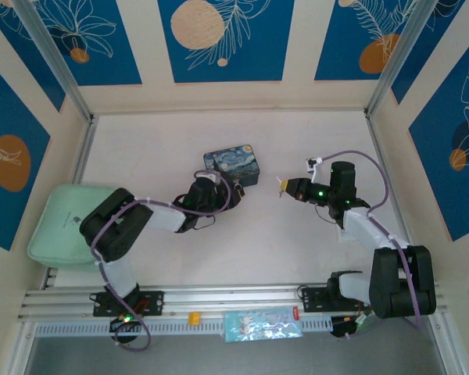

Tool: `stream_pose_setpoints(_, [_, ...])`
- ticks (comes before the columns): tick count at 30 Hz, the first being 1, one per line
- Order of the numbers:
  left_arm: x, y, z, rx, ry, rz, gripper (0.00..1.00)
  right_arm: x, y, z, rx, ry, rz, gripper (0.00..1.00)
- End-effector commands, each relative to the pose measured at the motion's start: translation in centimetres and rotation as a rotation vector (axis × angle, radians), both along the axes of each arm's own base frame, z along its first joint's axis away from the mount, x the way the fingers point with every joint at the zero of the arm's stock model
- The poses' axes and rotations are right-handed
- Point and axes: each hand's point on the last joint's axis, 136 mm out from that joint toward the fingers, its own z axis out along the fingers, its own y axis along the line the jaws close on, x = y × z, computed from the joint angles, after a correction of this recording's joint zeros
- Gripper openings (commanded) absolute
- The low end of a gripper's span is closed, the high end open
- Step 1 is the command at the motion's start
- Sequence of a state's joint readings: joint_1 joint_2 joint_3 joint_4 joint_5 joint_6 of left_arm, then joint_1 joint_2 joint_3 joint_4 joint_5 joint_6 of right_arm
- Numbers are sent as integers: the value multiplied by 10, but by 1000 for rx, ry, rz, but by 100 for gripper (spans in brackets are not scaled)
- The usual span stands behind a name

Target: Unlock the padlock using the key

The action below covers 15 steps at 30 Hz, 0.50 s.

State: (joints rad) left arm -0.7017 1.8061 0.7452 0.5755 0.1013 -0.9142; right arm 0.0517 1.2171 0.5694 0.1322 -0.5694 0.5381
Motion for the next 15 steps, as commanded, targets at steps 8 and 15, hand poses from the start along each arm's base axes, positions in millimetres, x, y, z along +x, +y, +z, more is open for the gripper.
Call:
stream_pose_setpoints(8, [26,-13,-18,104,-53,58,54,-6,-2,1,1,-1,-10,0])
stream_pose_setpoints(15, [34,-23,-39,116,-28,95,51,-7,-1,4,6,-11,-9,0])
